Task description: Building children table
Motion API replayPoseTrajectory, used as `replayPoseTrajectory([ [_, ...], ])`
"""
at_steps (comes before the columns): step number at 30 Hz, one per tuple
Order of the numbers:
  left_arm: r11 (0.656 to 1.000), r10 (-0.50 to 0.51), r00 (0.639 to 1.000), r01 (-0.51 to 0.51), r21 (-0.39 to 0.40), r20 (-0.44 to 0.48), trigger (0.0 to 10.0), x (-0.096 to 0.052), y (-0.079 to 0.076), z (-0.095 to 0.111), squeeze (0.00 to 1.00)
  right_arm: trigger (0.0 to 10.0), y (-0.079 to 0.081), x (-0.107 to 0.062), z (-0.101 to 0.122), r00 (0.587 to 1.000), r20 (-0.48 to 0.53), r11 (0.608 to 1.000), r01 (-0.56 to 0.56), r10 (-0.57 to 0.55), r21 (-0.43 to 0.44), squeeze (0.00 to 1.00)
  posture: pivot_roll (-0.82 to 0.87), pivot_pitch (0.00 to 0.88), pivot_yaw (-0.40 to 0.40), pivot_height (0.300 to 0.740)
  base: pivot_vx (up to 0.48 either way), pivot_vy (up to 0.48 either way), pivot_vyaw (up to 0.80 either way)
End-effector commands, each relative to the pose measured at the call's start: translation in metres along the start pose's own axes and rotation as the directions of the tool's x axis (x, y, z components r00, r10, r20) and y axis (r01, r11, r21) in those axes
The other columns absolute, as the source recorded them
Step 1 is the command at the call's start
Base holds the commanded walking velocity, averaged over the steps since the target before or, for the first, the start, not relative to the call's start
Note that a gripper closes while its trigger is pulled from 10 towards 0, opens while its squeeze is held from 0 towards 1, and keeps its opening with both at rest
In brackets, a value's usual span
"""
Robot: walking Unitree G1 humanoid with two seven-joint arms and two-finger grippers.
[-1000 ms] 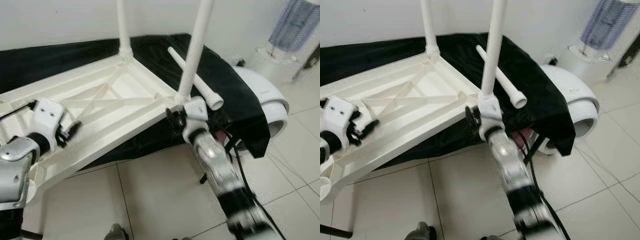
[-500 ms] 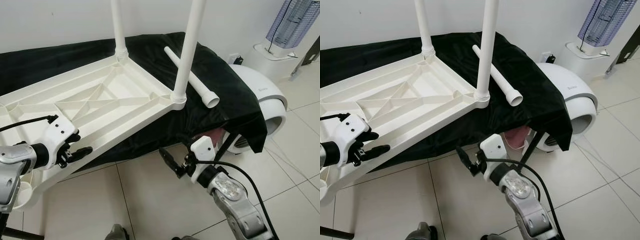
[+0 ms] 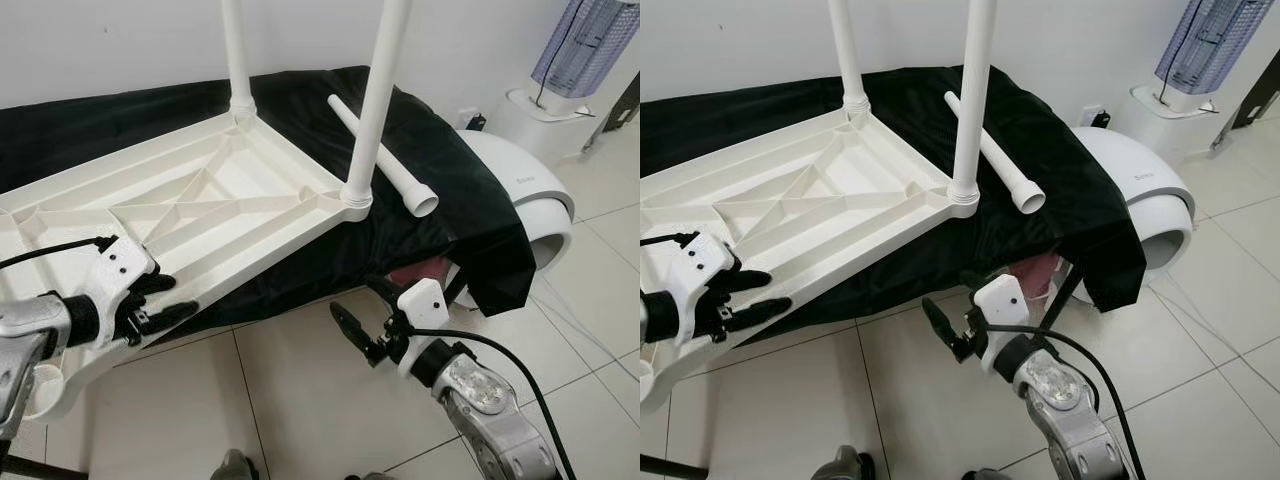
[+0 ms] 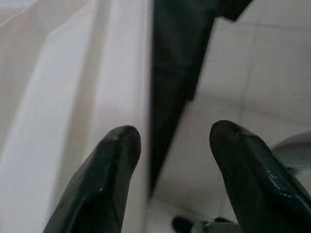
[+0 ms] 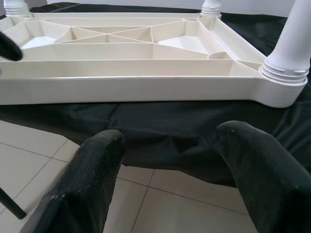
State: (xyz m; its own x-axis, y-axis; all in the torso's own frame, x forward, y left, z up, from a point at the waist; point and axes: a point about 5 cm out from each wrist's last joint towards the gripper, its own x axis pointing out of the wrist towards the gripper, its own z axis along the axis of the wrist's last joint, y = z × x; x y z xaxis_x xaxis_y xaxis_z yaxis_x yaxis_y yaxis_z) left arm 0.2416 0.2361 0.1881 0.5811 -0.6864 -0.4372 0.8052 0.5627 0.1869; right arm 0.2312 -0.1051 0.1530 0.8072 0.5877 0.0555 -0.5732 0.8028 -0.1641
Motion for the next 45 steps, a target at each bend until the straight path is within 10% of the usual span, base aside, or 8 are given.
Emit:
replayPoseTrajectory([
  [1,0.999,-0.05,0.999,0.05,0.0,0.002,10.0,-0.003,-0.005,0.002,0.0,10.0,-0.002,-0.001,0.002,1.0,0.0,1.0,0.007,-0.007,-0.001,0.0,0.08,0.094,-0.039,0.74,0.0,0.0,0.0],
  [12,0.98,0.198,0.978,-0.198,-0.002,-0.07,10.0,0.025,0.01,-0.023,0.0,10.0,-0.001,0.007,0.006,1.0,0.006,1.0,-0.004,0.004,0.009,0.0,0.08,0.093,-0.048,0.74,0.0,0.0,0.0],
  [30,0.993,0.117,0.98,-0.116,-0.016,0.161,10.0,0.011,0.002,0.011,0.0,10.0,-0.001,0.007,0.006,1.0,0.002,1.0,0.004,-0.004,0.012,0.0,0.09,0.091,-0.049,0.74,0.0,0.0,0.0],
  [45,0.974,0.214,0.976,-0.217,-0.063,-0.043,10.0,0.031,0.003,-0.028,0.0,10.0,0.001,0.008,0.005,1.0,0.0,1.0,-0.002,0.002,0.019,0.0,0.09,0.1,-0.05,0.74,0.0,0.0,0.0],
])
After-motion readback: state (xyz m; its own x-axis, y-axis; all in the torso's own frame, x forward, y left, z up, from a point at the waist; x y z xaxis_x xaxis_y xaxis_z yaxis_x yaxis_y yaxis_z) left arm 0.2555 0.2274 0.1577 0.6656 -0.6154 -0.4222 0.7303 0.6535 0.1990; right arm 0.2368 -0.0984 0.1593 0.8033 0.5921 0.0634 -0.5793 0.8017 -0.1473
